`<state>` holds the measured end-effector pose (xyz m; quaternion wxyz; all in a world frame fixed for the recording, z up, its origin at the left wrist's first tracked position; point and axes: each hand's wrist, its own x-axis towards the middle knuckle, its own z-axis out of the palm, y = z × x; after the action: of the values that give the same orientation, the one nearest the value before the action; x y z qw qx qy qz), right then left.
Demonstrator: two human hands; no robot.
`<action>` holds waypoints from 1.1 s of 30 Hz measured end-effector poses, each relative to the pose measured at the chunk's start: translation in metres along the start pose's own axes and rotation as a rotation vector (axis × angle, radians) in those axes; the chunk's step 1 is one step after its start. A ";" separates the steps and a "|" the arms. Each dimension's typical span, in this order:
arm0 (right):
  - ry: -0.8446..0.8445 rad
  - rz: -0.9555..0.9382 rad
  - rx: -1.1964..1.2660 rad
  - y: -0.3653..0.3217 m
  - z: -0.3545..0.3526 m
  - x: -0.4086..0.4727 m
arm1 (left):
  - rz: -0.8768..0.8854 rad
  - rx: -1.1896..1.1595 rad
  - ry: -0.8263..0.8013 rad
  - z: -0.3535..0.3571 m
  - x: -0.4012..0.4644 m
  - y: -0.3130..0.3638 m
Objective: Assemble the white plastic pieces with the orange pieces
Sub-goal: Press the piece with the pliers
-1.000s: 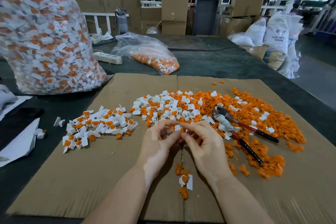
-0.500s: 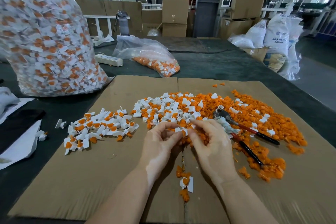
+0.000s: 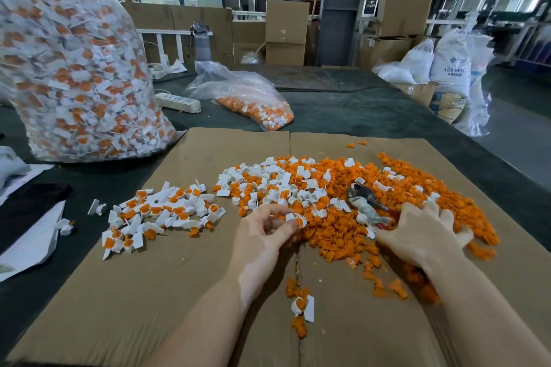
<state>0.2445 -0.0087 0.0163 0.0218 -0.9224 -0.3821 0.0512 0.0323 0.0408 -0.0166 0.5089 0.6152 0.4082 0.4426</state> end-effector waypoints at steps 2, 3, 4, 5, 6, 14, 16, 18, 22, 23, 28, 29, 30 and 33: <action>0.078 -0.017 0.006 0.000 -0.001 -0.003 | 0.001 -0.001 0.009 0.000 0.000 0.001; 0.121 -0.037 0.020 -0.001 -0.002 -0.005 | -0.001 -0.005 0.011 0.000 0.000 0.001; 0.160 -0.066 0.039 -0.001 -0.003 -0.008 | -0.005 -0.009 0.011 0.000 0.000 0.002; 0.194 -0.103 0.069 -0.002 -0.006 -0.012 | -0.016 -0.022 0.011 0.000 0.001 0.003; 0.219 -0.148 0.114 -0.003 -0.008 -0.016 | -0.036 -0.060 0.012 0.001 0.001 0.004; -0.130 -0.512 0.501 -0.027 -0.034 -0.056 | -0.275 -0.475 0.087 -0.002 0.018 0.018; -0.233 -0.550 0.548 -0.031 -0.034 -0.061 | -0.278 -0.446 0.105 -0.001 0.023 0.020; -0.315 -0.562 0.601 -0.035 -0.033 -0.064 | -0.282 -0.404 0.130 -0.001 0.028 0.021; -0.385 -0.533 0.632 -0.040 -0.030 -0.061 | -0.305 -0.366 0.163 -0.002 0.033 0.022; -0.412 -0.517 0.644 -0.041 -0.029 -0.060 | -0.311 -0.360 0.171 -0.002 0.033 0.022; -0.571 -0.454 0.734 -0.042 -0.028 -0.059 | -0.318 -0.331 0.203 0.000 0.030 0.023; -0.588 -0.452 0.747 -0.042 -0.028 -0.060 | -0.318 -0.333 0.211 0.000 0.030 0.024; -0.590 -0.455 0.750 -0.042 -0.028 -0.060 | -0.318 -0.336 0.216 0.000 0.030 0.024; -0.514 -0.496 0.706 -0.042 -0.028 -0.063 | -0.319 -0.323 0.226 0.000 0.030 0.026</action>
<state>0.1735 -0.0232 0.0521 0.2491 -0.6978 -0.5422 0.3963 0.0423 0.0653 0.0126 0.6149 0.4005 0.4785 0.4823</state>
